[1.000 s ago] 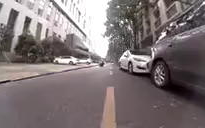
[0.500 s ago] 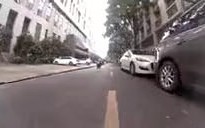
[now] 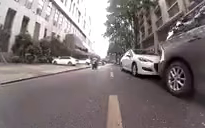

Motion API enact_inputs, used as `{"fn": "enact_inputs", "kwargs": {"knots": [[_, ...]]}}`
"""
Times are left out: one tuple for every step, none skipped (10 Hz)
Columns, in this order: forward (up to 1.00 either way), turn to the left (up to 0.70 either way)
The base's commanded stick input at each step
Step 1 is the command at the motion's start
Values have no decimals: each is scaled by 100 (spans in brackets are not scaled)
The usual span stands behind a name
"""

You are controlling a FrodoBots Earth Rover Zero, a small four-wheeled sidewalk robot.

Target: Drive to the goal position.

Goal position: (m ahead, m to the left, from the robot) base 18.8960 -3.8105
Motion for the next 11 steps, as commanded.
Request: {"fn": "enact_inputs", "kwargs": {"knots": [[70, 0], [70, 0], [70, 0], [70, 0], [70, 0], [70, 0], [70, 0], [70, 0], [70, 0], [70, 0], [70, 0]]}}
